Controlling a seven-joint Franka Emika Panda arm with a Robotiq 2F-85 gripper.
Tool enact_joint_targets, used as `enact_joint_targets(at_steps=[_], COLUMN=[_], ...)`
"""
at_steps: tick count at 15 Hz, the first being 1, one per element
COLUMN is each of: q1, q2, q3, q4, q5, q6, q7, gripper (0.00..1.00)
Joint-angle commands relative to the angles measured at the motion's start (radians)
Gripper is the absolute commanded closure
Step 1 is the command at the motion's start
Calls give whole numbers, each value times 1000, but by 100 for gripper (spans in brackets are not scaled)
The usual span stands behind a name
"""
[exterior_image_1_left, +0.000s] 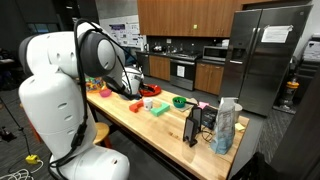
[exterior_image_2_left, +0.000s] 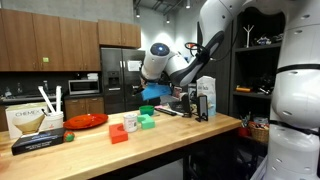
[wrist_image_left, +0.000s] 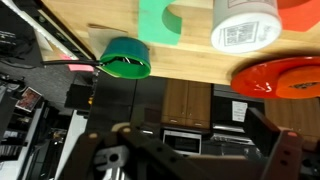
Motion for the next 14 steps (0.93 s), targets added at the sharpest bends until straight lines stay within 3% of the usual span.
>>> enact_joint_targets(at_steps=[1, 8, 14], q1=[-2, 36, 21], q2=[18, 97, 204], q3=[-16, -3, 42], q4=[-5, -59, -88], q5=[37, 391, 646], q6=[190, 412, 501], q7=[-22, -341, -523], gripper=[0, 0, 0])
